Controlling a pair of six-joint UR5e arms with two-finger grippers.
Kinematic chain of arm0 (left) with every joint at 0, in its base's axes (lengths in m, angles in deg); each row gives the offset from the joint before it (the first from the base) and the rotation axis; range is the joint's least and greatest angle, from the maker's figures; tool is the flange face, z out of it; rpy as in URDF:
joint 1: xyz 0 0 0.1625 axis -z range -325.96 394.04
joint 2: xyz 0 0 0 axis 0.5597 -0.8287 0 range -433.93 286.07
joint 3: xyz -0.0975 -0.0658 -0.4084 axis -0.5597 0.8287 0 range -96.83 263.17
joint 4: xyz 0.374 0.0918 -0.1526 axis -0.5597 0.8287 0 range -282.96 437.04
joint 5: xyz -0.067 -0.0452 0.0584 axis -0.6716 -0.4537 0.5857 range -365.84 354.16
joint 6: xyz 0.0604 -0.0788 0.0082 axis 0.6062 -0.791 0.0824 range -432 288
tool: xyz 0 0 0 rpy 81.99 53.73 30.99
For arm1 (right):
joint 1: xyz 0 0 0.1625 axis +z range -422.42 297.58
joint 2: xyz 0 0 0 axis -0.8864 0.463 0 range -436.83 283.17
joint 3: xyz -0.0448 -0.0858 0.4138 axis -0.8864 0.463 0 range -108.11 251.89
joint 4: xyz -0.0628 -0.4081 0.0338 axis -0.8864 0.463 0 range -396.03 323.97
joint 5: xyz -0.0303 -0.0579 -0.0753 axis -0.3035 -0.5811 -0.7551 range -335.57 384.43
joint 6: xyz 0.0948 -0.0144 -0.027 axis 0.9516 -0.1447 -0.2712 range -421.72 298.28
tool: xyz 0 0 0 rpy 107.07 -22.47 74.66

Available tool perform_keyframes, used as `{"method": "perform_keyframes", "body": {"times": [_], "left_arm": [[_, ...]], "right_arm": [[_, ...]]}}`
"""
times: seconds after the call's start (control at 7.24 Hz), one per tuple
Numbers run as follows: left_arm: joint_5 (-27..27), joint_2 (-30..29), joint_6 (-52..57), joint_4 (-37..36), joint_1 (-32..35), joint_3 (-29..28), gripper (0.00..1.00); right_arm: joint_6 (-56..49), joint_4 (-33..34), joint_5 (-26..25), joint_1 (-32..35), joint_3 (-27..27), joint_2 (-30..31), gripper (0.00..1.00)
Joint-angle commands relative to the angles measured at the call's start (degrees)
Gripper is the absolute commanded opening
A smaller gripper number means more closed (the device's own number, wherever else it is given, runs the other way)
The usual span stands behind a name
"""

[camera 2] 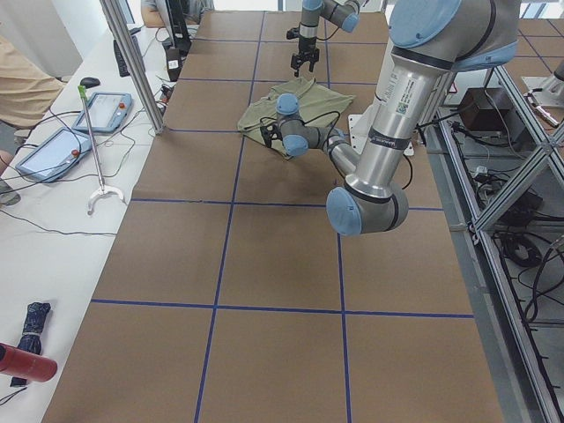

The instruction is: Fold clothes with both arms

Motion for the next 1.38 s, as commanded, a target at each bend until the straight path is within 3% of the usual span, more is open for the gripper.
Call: {"method": "perform_keyframes", "body": {"times": [0.0, 0.97, 1.24], "left_arm": [[0.6, 0.2, 0.2, -0.3, 0.0, -0.5, 0.54], [0.6, 1.2, -0.4, -2.4, -0.1, 0.2, 0.54], [0.6, 1.0, -0.4, -2.4, -0.1, 0.3, 0.41]], "right_arm": [[0.0, 0.0, 0.0, 0.2, 0.0, 0.0, 1.0], [0.0, 0.0, 0.0, 0.8, -0.1, 0.0, 1.0], [0.0, 0.1, 0.0, 0.8, -0.1, 0.1, 1.0]]}}
